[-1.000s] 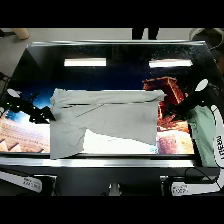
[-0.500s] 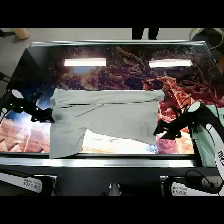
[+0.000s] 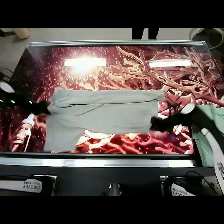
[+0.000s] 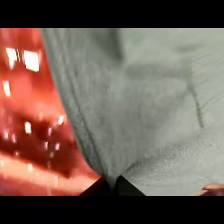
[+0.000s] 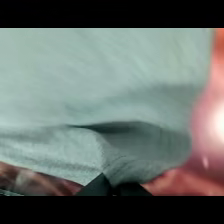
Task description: Fold the shirts.
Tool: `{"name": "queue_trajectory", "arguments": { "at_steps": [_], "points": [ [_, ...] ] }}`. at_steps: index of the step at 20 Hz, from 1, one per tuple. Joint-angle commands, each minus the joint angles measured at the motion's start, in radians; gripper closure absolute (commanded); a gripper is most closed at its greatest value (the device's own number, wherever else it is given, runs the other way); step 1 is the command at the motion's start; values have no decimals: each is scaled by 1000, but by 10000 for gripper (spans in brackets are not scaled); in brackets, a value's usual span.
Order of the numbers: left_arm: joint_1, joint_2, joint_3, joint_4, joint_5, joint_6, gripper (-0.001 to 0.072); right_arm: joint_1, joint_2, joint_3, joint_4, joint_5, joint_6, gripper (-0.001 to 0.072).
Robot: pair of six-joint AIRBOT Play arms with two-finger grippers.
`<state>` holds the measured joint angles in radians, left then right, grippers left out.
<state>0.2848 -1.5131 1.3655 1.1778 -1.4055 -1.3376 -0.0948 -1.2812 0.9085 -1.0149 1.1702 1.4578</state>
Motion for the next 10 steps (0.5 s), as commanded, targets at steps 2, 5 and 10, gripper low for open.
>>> {"name": "queue_trajectory", "arguments": {
  "at_steps": [2,5,10],
  "points": [
    [-15,348,364,-150,67,-1,685,-46,311,542,-211,25,23,690],
    [-51,624,624,-107,318,-57,685,-46,469,939,-435,49,23,690],
    [-49,869,674,27,256,-167,685,-46,574,1122,-516,176,47,690]
  ]
}}
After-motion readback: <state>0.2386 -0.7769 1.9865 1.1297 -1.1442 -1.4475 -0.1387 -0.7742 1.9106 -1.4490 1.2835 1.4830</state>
